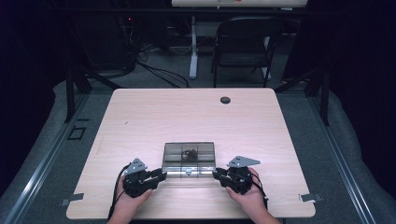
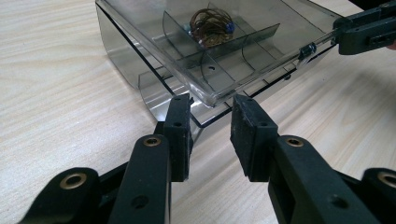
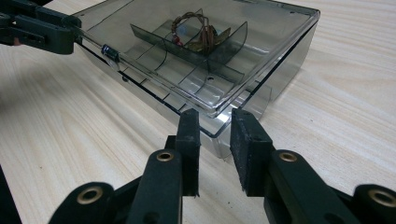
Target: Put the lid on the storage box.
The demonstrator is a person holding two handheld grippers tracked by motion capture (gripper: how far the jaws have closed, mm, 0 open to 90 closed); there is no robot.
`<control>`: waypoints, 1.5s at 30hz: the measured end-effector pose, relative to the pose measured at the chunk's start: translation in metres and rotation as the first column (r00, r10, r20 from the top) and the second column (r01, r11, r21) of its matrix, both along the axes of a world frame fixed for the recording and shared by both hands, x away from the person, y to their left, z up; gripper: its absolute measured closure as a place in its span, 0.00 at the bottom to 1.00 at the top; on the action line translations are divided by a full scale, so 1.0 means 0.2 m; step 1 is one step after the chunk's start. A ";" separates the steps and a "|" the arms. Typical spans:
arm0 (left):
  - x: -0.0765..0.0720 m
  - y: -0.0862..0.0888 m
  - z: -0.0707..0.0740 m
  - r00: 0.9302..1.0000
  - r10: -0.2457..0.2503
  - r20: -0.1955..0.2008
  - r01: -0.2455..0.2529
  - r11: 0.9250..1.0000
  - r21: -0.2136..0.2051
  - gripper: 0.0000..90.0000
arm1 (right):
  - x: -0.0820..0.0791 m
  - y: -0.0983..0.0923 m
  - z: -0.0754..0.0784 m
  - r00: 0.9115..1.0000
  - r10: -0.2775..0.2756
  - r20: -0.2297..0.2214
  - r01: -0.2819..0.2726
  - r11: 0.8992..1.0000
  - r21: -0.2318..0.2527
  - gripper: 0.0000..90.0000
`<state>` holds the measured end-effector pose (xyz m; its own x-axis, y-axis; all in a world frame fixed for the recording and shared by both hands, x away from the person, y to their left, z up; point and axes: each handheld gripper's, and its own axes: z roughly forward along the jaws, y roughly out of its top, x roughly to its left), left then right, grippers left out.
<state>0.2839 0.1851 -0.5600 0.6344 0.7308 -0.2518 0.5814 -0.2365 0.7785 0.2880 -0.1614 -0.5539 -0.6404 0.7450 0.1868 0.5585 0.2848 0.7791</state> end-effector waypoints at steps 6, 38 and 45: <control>0.00 0.00 -0.01 1.000 0.003 -0.011 -0.003 1.000 0.003 0.75 | 0.00 0.00 -0.01 1.000 -0.004 -0.004 0.004 1.000 -0.001 0.80; 0.00 -0.01 -0.03 1.000 0.013 -0.021 -0.013 1.000 -0.008 0.60 | 0.00 0.00 -0.03 1.000 -0.012 -0.020 0.013 1.000 0.019 0.66; 0.00 0.00 -0.02 1.000 0.012 -0.021 -0.012 1.000 -0.021 0.60 | -0.01 0.00 -0.02 1.000 -0.014 -0.016 0.015 0.999 0.040 0.65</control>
